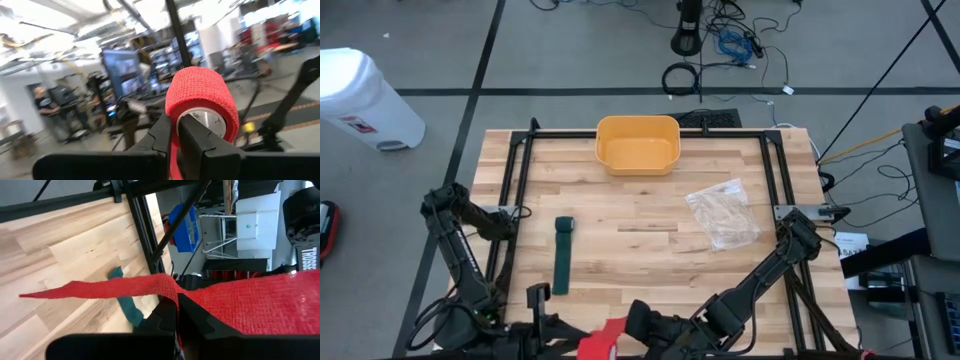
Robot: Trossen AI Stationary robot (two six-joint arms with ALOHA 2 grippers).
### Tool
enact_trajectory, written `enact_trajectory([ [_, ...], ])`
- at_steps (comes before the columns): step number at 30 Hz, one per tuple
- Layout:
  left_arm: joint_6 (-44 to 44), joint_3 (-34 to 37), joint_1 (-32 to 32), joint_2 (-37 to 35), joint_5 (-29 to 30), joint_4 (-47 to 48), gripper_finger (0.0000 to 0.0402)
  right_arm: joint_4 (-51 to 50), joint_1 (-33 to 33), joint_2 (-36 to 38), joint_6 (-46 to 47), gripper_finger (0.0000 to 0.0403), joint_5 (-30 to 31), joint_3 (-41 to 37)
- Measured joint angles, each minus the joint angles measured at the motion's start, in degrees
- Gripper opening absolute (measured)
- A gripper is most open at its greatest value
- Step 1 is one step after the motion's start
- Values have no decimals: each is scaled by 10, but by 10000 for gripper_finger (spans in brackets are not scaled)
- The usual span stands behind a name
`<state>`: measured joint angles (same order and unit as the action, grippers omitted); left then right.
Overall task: Roll bandage
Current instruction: Roll the red bandage
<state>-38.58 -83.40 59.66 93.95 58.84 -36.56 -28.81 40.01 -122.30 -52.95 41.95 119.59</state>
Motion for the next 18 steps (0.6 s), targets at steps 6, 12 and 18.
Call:
enact_trajectory([
  [6, -12, 0, -19, 0, 68, 0, 29, 19, 18, 0, -6, 0, -3, 0],
  [12, -12, 0, -42, 0, 70, 0, 29, 65, 39, 0, -49, 0, -5, 0],
  [18, -11, 0, -61, 0, 72, 2, 29, 119, 60, 0, -107, 0, -3, 0],
])
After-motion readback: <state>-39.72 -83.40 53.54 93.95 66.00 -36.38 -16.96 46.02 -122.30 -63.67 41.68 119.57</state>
